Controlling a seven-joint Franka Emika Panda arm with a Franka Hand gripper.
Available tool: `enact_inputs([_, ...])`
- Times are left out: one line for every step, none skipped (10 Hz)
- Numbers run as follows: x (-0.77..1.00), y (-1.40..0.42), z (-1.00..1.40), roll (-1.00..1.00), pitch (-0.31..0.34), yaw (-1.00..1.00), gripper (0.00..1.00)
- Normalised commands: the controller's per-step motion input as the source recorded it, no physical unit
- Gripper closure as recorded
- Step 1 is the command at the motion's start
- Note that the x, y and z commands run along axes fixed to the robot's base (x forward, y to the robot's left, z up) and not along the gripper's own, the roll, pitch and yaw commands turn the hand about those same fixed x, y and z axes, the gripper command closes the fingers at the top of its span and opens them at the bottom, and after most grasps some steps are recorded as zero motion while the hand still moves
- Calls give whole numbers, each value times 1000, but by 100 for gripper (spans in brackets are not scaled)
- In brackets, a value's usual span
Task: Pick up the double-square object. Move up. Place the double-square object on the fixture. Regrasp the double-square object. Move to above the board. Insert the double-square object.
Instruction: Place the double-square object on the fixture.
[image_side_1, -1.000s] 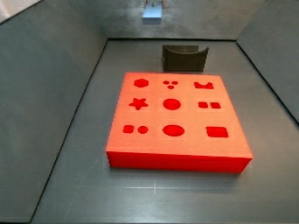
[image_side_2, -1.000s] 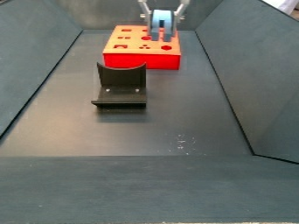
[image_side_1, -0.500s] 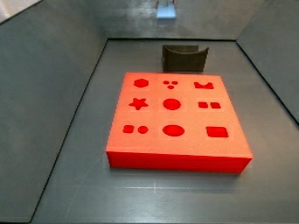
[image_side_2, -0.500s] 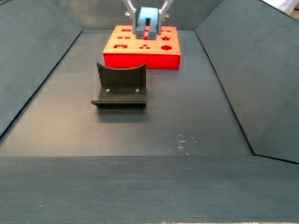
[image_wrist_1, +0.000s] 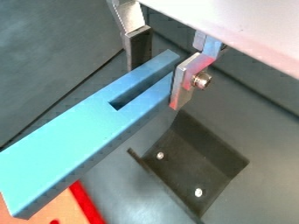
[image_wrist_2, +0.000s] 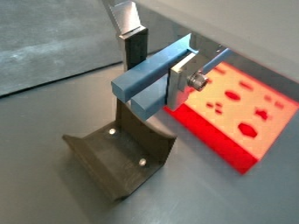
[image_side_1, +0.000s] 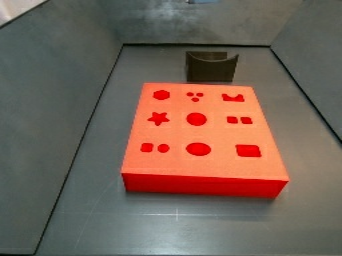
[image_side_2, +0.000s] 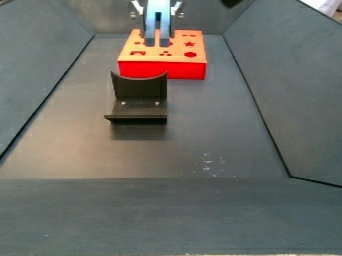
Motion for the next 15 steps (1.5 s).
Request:
enact_inputs([647, 70, -9, -1000, 211, -24, 100])
enact_inputs([574, 64, -11, -794, 189, -65, 100])
enact_inputs([522, 60, -12, -636, 169, -86, 100])
enact_inputs([453, 58, -14, -423, 141, -106, 100])
enact_inputs([418, 56, -14, -320, 128, -110, 100])
enact_inputs([334, 38, -6, -206, 102, -107, 100])
enact_inputs([259, 47, -10, -178, 91, -102, 100])
enact_inputs([134, 66, -1000, -1000, 12, -117, 100])
enact_inputs([122, 68, -1000, -1000, 9, -116, 100])
enact_inputs([122, 78, -1000, -1000, 17, -120, 100])
enact_inputs([131, 80, -1000, -1000, 37, -120, 100])
enact_inputs([145, 89, -1000, -1000, 60, -127, 100])
enact_inputs([150, 93, -1000, -942, 63, -125, 100])
enact_inputs([164, 102, -1000, -670, 58, -115, 100])
enact_inputs([168, 106, -1000, -559, 59, -112, 100])
